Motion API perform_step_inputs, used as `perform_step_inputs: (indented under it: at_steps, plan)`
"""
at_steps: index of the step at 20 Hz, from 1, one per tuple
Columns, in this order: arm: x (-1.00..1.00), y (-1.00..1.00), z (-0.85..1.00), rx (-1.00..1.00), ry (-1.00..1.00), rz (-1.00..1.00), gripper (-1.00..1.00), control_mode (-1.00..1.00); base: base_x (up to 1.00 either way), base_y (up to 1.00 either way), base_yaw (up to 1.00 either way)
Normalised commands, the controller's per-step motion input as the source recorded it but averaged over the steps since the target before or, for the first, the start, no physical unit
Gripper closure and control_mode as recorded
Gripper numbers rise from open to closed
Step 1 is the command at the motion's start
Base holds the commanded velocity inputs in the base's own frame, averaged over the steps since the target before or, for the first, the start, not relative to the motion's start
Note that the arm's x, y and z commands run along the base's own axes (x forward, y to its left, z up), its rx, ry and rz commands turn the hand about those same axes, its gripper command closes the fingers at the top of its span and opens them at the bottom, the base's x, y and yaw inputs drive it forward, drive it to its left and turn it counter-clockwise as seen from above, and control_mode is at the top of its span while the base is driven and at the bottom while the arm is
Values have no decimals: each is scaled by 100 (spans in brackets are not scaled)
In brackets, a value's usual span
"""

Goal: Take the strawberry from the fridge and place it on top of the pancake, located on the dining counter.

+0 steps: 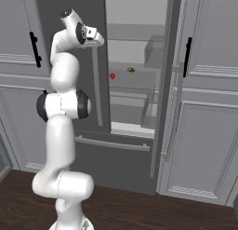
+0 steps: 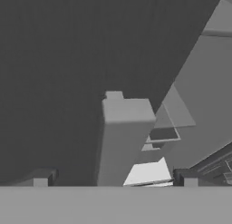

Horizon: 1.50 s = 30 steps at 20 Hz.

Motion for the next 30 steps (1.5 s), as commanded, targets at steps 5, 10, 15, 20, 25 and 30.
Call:
perform_step_inputs:
  at_steps: [5,10,15,20,25,30]
  plan:
    - [-13,-4,-37,1,-25,-4,-100,-100,0,0,0]
    - [0,-26,-28,2,0,-5,-100,-100,0,0,0]
    - [11,-21,-16,8,-2,0,-100,-100,0,0,0]
    - [34,0,-11,7,-4,0,-100,-100,0,0,0]
    - [27,5,-19,2,-4,0,-100,-100,0,0,0]
    - [11,12,-21,0,0,5,-100,-100,0,0,0]
